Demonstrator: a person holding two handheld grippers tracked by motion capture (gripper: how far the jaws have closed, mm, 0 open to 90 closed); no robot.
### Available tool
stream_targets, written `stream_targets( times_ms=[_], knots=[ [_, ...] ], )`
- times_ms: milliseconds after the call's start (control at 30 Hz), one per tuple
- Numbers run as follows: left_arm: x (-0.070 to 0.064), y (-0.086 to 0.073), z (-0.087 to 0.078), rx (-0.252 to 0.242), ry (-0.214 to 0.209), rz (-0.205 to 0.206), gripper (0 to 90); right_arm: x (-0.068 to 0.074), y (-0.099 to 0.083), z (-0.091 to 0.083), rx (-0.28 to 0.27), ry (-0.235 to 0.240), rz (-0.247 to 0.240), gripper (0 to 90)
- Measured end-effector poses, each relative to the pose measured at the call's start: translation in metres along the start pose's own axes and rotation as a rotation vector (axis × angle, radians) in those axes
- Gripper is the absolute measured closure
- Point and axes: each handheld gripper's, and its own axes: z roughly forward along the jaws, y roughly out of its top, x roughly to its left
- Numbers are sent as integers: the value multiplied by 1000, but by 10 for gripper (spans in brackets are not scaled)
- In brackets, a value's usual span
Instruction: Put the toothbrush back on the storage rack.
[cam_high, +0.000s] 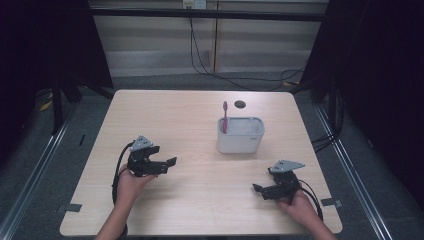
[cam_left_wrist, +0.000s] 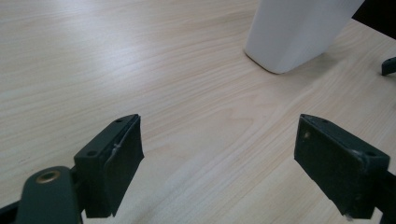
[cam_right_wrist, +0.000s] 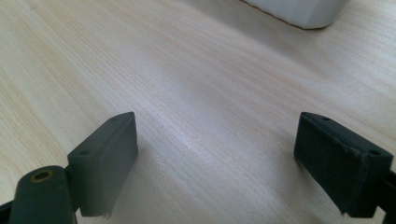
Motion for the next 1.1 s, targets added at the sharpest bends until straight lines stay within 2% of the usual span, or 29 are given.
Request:
stream_targets(
  times_ms=[300,333,467,533,667,1100],
  knots=[
    [6,-9,-3,15,10,2,153,0,0,0,1,-2,0,130],
    [7,-10,-3,29,9,13,153,0,0,0,0,0,0,131],
    [8,-14,-2,39,10,6,152,0,0,0,-1,0,-1,130],
    [10,-17,-3,62,13,23,152,0,0,0,1,-2,-1,130],
    [12,-20,-3,63,18,6,151,0,0,0,0,-2,-2,131],
    [21,-29,-7,93,44,19,149,0,0,0,-1,-2,-2,130]
  ],
)
